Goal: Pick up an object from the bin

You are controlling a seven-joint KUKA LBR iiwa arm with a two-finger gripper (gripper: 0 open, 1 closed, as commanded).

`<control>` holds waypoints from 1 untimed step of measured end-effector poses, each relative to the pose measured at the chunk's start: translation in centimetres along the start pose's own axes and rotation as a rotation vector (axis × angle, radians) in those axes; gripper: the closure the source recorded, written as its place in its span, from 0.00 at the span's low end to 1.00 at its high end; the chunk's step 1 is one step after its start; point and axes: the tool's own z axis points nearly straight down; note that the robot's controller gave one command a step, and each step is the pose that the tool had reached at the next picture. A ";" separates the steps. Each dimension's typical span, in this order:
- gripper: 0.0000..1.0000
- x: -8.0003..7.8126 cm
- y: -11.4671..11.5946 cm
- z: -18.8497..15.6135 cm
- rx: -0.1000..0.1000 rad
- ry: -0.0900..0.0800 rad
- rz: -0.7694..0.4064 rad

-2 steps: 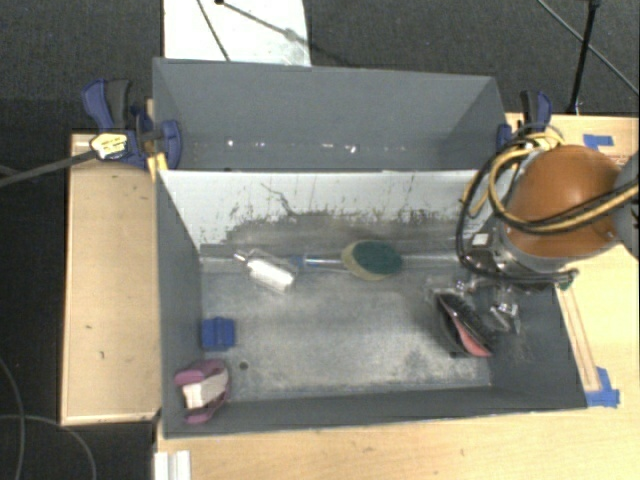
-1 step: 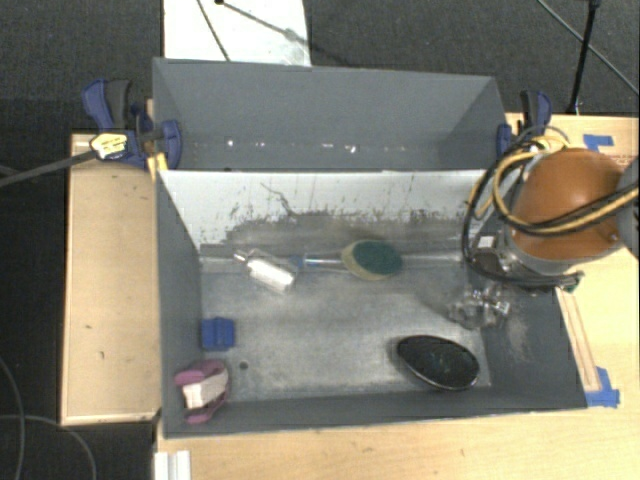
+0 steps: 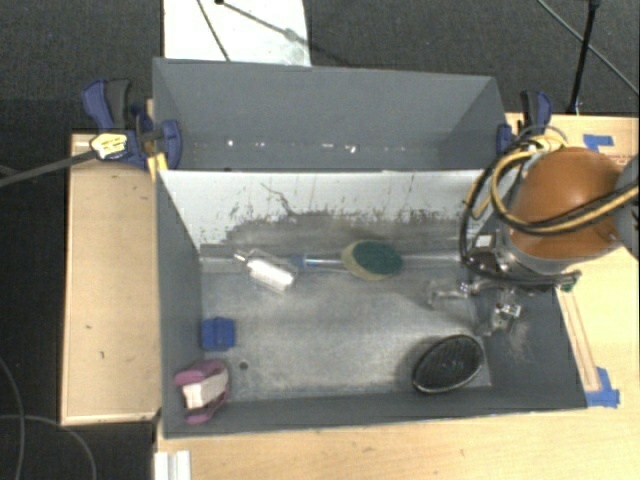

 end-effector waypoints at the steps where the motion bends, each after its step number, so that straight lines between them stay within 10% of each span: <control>1: 0.00 -2.8 7.9 -2.0 -0.001 0.006 -0.137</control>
Offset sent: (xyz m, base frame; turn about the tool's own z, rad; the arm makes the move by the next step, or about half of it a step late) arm -0.0529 0.0608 0.0197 -0.1313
